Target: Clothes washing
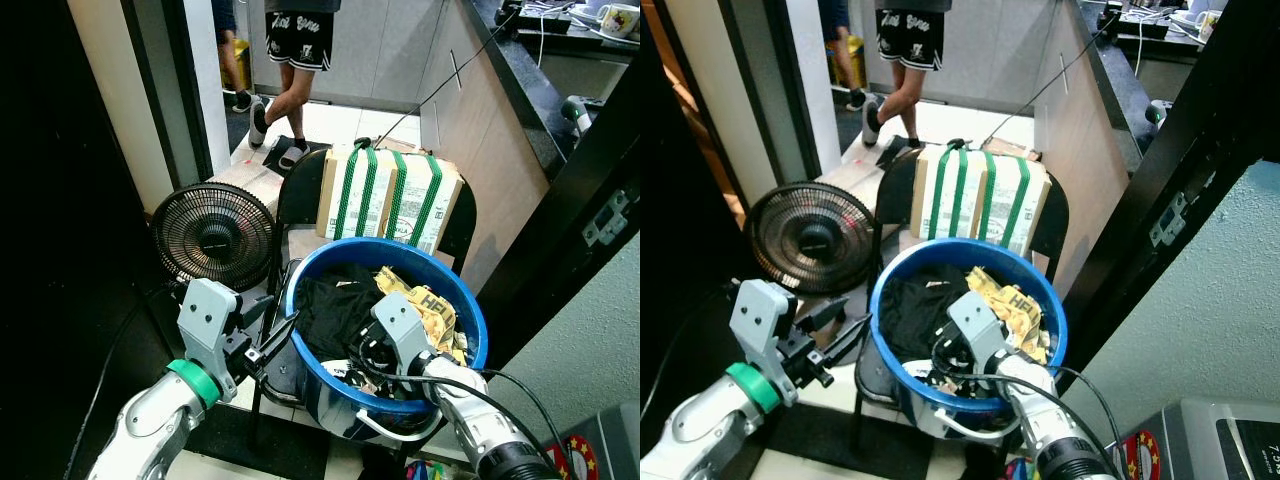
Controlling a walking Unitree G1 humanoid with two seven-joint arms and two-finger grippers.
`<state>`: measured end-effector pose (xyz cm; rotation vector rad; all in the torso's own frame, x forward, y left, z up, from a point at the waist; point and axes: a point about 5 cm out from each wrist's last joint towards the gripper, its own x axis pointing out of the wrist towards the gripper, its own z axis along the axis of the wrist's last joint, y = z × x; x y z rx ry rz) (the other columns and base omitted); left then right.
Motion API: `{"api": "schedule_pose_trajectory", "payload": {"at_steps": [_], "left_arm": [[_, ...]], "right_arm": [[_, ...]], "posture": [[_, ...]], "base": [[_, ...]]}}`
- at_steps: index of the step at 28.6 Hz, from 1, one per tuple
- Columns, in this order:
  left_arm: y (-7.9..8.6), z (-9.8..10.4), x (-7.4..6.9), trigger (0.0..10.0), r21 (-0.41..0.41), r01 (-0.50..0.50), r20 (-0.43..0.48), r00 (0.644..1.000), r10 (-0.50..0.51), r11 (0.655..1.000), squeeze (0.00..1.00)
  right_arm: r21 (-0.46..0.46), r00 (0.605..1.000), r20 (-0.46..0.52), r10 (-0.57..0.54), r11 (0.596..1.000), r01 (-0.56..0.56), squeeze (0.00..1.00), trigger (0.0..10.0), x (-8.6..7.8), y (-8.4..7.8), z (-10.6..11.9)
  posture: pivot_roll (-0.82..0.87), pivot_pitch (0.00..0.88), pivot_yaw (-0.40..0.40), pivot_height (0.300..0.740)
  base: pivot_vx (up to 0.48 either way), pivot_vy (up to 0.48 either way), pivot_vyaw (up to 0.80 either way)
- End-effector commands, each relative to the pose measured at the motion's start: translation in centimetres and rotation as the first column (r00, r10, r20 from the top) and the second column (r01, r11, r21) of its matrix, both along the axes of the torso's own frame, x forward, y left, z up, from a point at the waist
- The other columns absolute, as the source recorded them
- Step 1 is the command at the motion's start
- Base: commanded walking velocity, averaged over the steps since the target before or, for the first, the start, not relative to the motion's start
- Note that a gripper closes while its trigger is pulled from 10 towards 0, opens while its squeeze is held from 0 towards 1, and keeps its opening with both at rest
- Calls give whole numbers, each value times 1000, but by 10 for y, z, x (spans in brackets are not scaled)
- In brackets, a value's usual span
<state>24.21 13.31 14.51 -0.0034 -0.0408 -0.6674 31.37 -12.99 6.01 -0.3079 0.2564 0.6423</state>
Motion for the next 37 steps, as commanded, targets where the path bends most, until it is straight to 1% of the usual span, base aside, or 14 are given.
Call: {"api": "schedule_pose_trajectory", "payload": {"at_steps": [1, 2, 13, 21, 22, 23, 24, 25, 27, 30, 32, 34, 36, 37], "left_arm": [[-2, -2, -4, 10000, 4, 16, -10, 1000, -16, 1000, 0], [-1, -2, -4, 10000, 9, 19, -9, 1000, -19, 1000, 0], [-1, -4, -5, 10000, 24, 52, -6, 999, -52, 998, 0], [-1, -3, -4, 10000, 25, 66, -2, 998, -66, 998, 0], [-1, -2, -4, 10000, 24, 67, 0, 998, -67, 997, 0], [-1, -2, -4, 10000, 24, 67, 0, 998, -67, 997, 0], [-1, -1, -3, 10000, 22, 68, 2, 998, -68, 997, 0], [-1, -1, -3, 10000, 22, 68, 2, 998, -68, 997, 0], [0, -1, -3, 10000, 21, 73, 5, 997, -73, 997, 0], [0, -1, -3, 10000, 21, 73, 5, 997, -73, 997, 0], [-1, -1, -1, 10000, 21, 78, 9, 997, -78, 997, 0], [-1, -1, -1, 10000, 21, 78, 9, 997, -78, 997, 0], [0, 1, 1, 10000, 22, 82, 17, 996, -82, 996, 0], [0, 1, 1, 10000, 22, 82, 17, 996, -82, 996, 0]], "right_arm": [[-14, 999, -30, 9, 1000, -9, 0, 1608, -5, -3, -7], [-11, 999, -33, 19, 1000, -19, 0, 0, -5, -2, -7], [2, 999, -36, 33, 999, -33, 0, 0, -7, -2, -8], [141, 1000, 22, 16, 990, -19, 0, 0, -3, 0, 9], [279, 997, 73, 8, 960, -29, 0, 0, 1, 2, 27], [279, 997, 73, 8, 960, -29, 0, 0, 1, 2, 27], [425, 991, 132, 6, 903, -62, 0, 0, 4, 3, 50], [425, 991, 132, 6, 903, -62, 0, 0, 4, 3, 50], [598, 974, 225, -6, 791, -134, 0, 0, 7, 1, 86], [598, 974, 225, -6, 791, -134, 0, 0, 7, 1, 86], [689, 946, 322, -51, 697, -197, 0, 0, 13, -5, 123], [689, 946, 322, -51, 697, -197, 0, 0, 13, -5, 123], [772, 909, 399, -122, 580, -261, 0, 0, 17, -13, 162], [772, 909, 399, -122, 580, -261, 0, 0, 17, -13, 162]], "posture": [[133, 26, 25, 740], [132, 26, 26, 740], [126, 24, 31, 740], [121, 19, 42, 740], [124, 12, 43, 740], [124, 12, 43, 740], [124, 12, 43, 740], [124, 12, 43, 740], [122, 0, 49, 740], [122, 0, 49, 740], [122, 0, 53, 740], [122, 0, 53, 740], [123, 0, 53, 740], [123, 0, 53, 740]], "base": [[0, 0, 0], [0, 0, 0], [0, 0, 0], [0, 0, 0], [0, 0, 0], [0, 0, 0], [0, 0, 0], [0, 0, 0], [0, 0, 0], [0, 0, 0], [0, 0, 0], [0, 0, 0], [0, 0, 0], [0, 0, 0]]}}
